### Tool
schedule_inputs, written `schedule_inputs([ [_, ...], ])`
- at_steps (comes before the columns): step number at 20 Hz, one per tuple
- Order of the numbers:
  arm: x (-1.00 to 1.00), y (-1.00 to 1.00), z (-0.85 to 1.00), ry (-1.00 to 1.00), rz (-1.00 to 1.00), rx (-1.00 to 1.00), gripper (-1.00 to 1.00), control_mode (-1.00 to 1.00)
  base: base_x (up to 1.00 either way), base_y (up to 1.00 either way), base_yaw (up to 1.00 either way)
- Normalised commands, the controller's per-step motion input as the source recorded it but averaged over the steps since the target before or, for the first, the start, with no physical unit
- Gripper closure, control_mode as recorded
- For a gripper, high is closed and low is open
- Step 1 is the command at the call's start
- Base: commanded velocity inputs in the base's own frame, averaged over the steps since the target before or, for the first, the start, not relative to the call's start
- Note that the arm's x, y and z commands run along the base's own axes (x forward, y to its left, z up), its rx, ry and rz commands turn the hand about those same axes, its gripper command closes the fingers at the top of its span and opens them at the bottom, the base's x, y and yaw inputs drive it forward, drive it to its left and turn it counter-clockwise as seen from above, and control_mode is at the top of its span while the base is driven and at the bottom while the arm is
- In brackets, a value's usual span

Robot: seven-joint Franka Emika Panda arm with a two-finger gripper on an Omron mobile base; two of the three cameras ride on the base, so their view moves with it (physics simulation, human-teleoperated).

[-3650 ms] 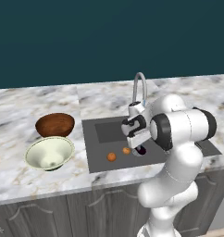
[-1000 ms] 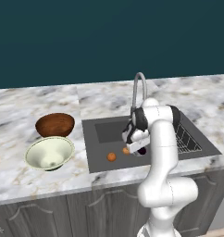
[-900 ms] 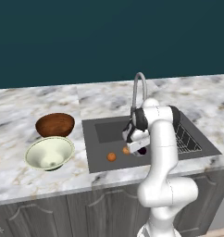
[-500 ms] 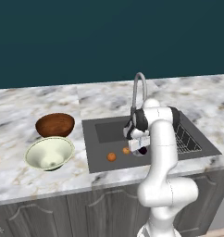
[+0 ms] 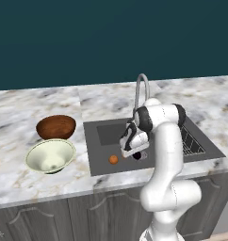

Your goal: Pick the tangerines from the sink and place them in one bowl. Place the eggplant in the other bowl. Then turn off the sink faucet.

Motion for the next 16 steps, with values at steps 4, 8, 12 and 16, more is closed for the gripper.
schedule_inputs([
  [4,-0.25,0.06,0.69,-0.61,0.0,-0.01,1.0,-1.0,0.0,0.0,0.0],
  [8,0.0,0.0,1.0,-0.41,0.0,0.01,1.0,-1.0,0.0,0.0,0.0],
  [12,-0.15,0.36,1.0,-0.13,0.0,0.0,1.0,-1.0,0.0,0.0,0.0],
  [16,-0.22,0.61,1.0,-0.03,-0.06,0.0,1.0,-1.0,0.0,0.0,0.0],
])
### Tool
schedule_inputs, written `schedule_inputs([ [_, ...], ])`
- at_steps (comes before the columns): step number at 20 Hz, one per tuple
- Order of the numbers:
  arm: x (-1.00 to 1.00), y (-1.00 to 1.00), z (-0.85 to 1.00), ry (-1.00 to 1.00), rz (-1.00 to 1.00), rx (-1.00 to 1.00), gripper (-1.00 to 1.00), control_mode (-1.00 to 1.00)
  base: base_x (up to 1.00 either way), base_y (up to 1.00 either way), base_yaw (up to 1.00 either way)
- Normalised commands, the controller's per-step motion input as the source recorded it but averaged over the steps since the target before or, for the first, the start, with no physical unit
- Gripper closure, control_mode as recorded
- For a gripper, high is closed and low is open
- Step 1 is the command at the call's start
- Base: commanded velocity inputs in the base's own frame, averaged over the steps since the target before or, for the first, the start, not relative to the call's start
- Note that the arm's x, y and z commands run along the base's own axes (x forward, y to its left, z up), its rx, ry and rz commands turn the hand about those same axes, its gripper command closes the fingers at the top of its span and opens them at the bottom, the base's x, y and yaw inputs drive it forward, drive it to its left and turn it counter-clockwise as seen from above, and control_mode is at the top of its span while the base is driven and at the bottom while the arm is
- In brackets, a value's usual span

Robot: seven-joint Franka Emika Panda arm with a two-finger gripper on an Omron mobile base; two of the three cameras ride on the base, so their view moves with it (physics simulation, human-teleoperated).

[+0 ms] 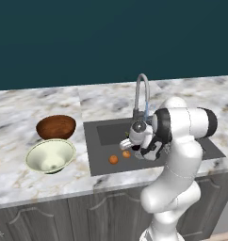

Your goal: Pick the tangerines from the sink and place them in one bowl. Place the eggplant in the other bowl. Then turn off the sink faucet.

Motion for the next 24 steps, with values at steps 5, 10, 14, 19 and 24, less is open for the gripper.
schedule_inputs([
  [5,0.0,0.38,1.0,0.1,-0.01,0.0,1.0,-1.0,0.0,0.0,0.0],
  [10,0.03,0.21,1.0,0.4,0.0,0.0,1.0,-1.0,0.0,0.0,0.0],
  [14,0.34,0.16,1.0,0.47,0.0,0.0,1.0,-1.0,0.0,0.0,0.0],
  [19,0.54,0.22,1.0,0.44,0.0,0.0,1.0,-1.0,0.0,0.0,0.0],
  [24,0.47,0.34,1.0,0.36,0.0,0.0,1.0,-1.0,0.0,0.0,0.0],
])
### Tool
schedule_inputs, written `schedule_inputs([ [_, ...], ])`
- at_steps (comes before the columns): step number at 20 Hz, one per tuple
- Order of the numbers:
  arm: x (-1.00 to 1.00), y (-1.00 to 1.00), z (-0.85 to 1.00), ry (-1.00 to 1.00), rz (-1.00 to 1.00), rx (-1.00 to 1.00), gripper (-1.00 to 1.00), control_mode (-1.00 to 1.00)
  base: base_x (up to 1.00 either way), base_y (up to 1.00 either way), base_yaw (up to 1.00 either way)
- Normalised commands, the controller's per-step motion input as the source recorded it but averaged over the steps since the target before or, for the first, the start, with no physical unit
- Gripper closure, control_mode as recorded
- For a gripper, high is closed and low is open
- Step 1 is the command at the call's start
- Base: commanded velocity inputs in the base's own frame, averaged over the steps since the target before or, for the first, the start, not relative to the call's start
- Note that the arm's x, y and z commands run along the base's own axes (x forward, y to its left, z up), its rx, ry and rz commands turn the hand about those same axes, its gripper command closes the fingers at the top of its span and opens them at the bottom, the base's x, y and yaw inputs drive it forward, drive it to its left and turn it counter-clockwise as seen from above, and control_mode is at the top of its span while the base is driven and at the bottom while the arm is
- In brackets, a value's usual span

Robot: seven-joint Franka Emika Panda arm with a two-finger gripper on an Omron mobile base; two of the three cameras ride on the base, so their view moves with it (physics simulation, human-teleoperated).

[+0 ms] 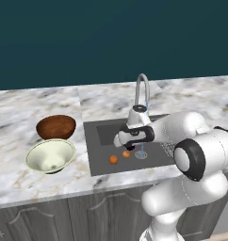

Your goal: Pick the tangerines from the sink and place them in one bowl. Place the eggplant in the other bowl. Then turn off the sink faucet.

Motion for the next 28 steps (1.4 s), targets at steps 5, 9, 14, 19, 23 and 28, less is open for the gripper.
schedule_inputs([
  [5,0.08,0.45,1.0,0.27,0.0,-0.06,1.0,-1.0,0.0,0.0,0.0],
  [9,-0.16,0.27,0.96,0.0,0.0,-0.03,1.0,-1.0,0.0,0.0,0.0],
  [14,-0.29,0.1,0.48,-0.01,0.16,0.12,1.0,-1.0,0.0,0.0,0.0],
  [19,-0.17,0.27,0.04,0.0,0.4,0.09,1.0,-1.0,0.0,0.0,0.0],
  [23,-0.09,0.69,0.0,-0.08,0.27,0.03,1.0,-1.0,0.0,0.0,0.0],
  [28,-0.06,0.27,0.12,-0.26,0.21,0.21,1.0,-1.0,0.0,0.0,0.0],
])
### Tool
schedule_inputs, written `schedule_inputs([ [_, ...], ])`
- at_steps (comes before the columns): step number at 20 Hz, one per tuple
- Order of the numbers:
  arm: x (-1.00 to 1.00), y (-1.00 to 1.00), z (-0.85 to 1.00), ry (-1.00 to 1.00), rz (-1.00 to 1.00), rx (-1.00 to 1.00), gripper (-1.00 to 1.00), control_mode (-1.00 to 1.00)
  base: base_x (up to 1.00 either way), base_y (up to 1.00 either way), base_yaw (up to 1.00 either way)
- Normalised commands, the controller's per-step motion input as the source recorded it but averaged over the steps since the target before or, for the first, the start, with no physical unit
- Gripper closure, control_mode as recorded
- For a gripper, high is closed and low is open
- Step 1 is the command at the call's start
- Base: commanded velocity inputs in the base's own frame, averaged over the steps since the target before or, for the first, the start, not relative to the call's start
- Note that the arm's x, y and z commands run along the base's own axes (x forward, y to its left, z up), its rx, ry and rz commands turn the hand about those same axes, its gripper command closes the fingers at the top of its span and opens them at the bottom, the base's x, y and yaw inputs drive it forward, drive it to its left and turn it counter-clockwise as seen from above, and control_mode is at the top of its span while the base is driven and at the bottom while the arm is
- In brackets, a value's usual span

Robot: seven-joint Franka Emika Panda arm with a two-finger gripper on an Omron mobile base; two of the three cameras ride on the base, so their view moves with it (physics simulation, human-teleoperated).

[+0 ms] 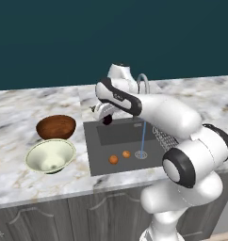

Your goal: Pick the tangerines from the sink and place them in one bowl. Place the eggplant in the other bowl. Then turn off the sink faucet.

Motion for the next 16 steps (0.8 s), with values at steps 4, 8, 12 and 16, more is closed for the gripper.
schedule_inputs([
  [4,0.0,0.06,0.17,-0.29,0.22,0.28,1.0,-1.0,0.0,0.0,0.0],
  [8,0.02,0.54,0.0,-0.07,0.12,0.14,1.0,-1.0,0.0,0.0,0.0],
  [12,0.16,0.67,0.0,0.02,0.01,0.07,1.0,-1.0,0.0,0.0,0.0],
  [16,0.41,0.44,0.17,0.06,0.0,0.06,1.0,-1.0,0.0,0.0,0.0],
])
